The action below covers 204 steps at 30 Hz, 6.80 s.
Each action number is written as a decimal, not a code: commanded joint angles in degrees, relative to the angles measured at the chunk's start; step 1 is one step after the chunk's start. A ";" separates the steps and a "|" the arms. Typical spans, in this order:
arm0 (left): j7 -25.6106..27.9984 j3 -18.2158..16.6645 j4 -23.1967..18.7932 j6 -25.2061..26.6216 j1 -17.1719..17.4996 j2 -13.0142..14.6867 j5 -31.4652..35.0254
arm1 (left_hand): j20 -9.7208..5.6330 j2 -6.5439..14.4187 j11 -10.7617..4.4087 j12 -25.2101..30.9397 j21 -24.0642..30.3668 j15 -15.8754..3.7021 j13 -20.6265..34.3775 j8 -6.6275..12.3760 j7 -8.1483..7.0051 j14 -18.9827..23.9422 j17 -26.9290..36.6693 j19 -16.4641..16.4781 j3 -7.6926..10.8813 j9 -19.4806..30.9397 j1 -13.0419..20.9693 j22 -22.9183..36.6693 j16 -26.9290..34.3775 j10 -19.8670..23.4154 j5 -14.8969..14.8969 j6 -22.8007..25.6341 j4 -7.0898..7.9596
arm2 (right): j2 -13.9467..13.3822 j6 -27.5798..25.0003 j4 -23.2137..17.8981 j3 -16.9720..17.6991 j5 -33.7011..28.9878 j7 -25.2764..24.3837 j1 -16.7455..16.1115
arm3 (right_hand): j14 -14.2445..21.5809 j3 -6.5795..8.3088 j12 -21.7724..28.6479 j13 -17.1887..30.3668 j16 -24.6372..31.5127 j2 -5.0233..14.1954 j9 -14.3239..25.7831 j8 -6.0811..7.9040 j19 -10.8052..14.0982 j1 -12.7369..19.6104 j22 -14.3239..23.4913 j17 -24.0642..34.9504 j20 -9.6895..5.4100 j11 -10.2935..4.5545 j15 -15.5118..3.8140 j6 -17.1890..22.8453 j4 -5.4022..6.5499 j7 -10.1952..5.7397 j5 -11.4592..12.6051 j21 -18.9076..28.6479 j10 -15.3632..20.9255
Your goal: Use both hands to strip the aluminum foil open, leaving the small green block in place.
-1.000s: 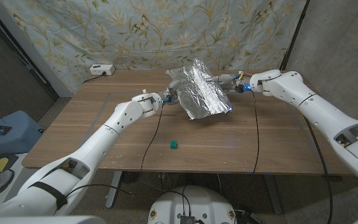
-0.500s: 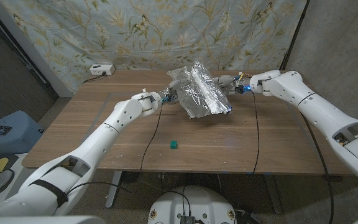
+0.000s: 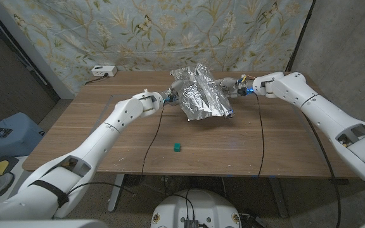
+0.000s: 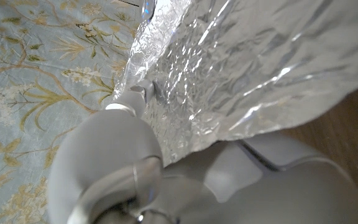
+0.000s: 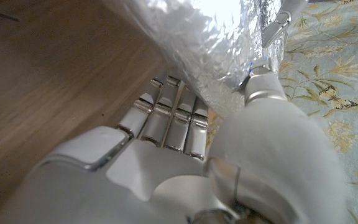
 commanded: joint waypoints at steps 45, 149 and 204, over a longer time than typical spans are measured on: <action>-3.49 -0.52 3.53 0.23 -1.29 -0.29 -0.20 | -0.22 -0.11 -0.60 1.05 1.42 -0.23 2.68 2.31 -0.36 1.15 1.27 -0.13 0.69 2.67 0.56 0.08 -0.67 0.21 -0.46 -0.25 0.31 | 4.88 -2.09 9.53 6.45 12.14 0.16 -1.57 | -0.96 -0.75 -0.81 0.40 -0.91 5.15 0.46 -1.07 -0.17 3.84 0.20 -0.13 1.35 1.06 -1.98 -1.69 0.37 0.42 0.31 -0.31 -3.09; -0.69 0.10 0.45 2.29 0.07 -0.99 -2.54 | -0.68 -0.30 -0.97 0.94 4.16 -0.63 4.08 4.01 -0.50 2.64 3.18 -0.58 1.22 4.51 0.68 -0.05 -1.59 0.97 -1.23 -0.28 0.30 | 3.41 -8.45 13.16 8.08 19.84 10.43 -3.21 | -6.31 -6.83 -4.90 2.72 -5.65 2.25 0.31 -3.10 -1.45 -7.27 0.13 -1.46 8.80 9.04 5.93 -18.67 4.04 7.19 2.62 -1.57 -15.74; 0.30 -0.57 -3.64 2.55 1.39 1.35 -3.17 | -0.78 -0.38 -0.98 0.67 5.43 -0.71 4.37 4.10 -0.63 3.02 3.75 -1.05 1.26 4.28 0.83 -0.16 -2.20 1.21 -1.54 -0.15 0.19 | 8.10 -7.33 15.32 13.94 28.86 11.42 -8.13 | -3.85 -6.14 -4.20 3.41 -5.36 3.28 0.03 -1.79 0.84 -5.84 0.04 -1.33 7.32 8.16 4.20 -17.06 2.64 6.73 2.88 -1.26 -13.90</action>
